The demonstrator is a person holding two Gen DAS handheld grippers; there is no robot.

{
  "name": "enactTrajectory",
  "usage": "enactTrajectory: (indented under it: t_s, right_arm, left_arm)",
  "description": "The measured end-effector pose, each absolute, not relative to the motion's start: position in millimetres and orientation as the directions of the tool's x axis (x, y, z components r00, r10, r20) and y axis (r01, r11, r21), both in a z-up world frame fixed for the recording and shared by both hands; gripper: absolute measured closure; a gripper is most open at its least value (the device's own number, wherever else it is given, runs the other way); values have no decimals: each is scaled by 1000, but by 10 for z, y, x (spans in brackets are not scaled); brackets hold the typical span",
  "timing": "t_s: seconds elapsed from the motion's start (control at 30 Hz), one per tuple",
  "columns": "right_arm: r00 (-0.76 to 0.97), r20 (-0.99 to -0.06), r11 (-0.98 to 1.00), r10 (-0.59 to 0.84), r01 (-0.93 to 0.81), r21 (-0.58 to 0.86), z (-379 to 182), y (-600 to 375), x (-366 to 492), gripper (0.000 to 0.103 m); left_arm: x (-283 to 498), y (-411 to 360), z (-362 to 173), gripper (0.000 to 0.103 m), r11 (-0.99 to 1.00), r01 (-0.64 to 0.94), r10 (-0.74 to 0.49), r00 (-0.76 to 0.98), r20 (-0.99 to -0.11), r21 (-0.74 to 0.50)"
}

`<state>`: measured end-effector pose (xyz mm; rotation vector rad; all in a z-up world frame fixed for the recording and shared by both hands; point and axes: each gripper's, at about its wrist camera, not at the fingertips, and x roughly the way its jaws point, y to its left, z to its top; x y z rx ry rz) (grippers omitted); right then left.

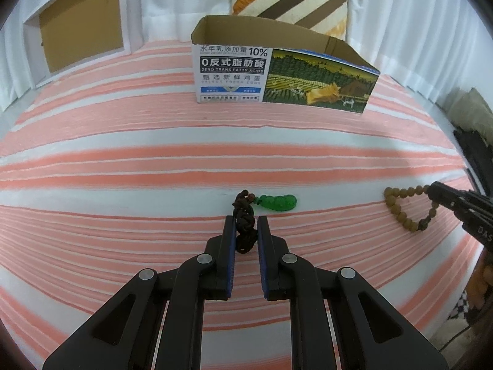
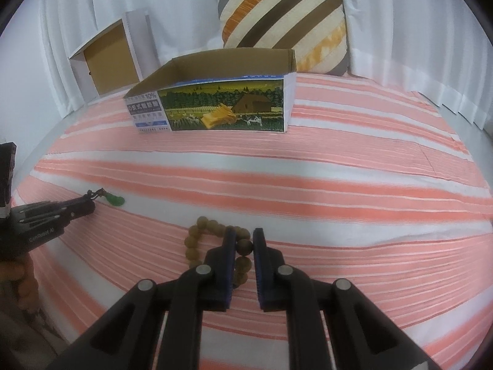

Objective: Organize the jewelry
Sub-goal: 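Carry the jade pendant and brown bracelet into the box and open both tools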

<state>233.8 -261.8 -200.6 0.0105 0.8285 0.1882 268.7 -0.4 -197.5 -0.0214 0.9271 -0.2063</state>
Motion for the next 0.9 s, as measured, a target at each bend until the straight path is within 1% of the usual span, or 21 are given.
enactTrajectory:
  t_s: [0.2,0.27,0.5,0.6,0.73,0.9]
  right_arm:
    - [691,-700,983,179,-153,100,-1856,-2641,2265,92]
    - [705,-684,981,190,-156,111,-1747,-2659,2232,92]
    - [741,-626,970,244,-185,158,-1334,-2689,2189,92]
    - [745,-608,961,276,-203,189,-1173,-2686,2254,92]
    - [750,-580,948,318,-241,209,-928,-2629,2452,92]
    - [760,-545,934,356,-277,224,-582,-2559,2872,92]
  left_arm:
    - [2639,1,-1890,92,977,175,-201,588,-783,-119]
    - [2619,23,-1791,92,972,183,-227,590,-775,-146]
    - [2595,88,-1283,92,948,216,-319,607,-728,-235]
    - [2635,104,-1067,92,943,226,-333,618,-712,-245]
    - [2830,117,-701,92,932,246,-364,630,-686,-267]
    - [3257,75,-253,92,932,262,-364,667,-651,-252]
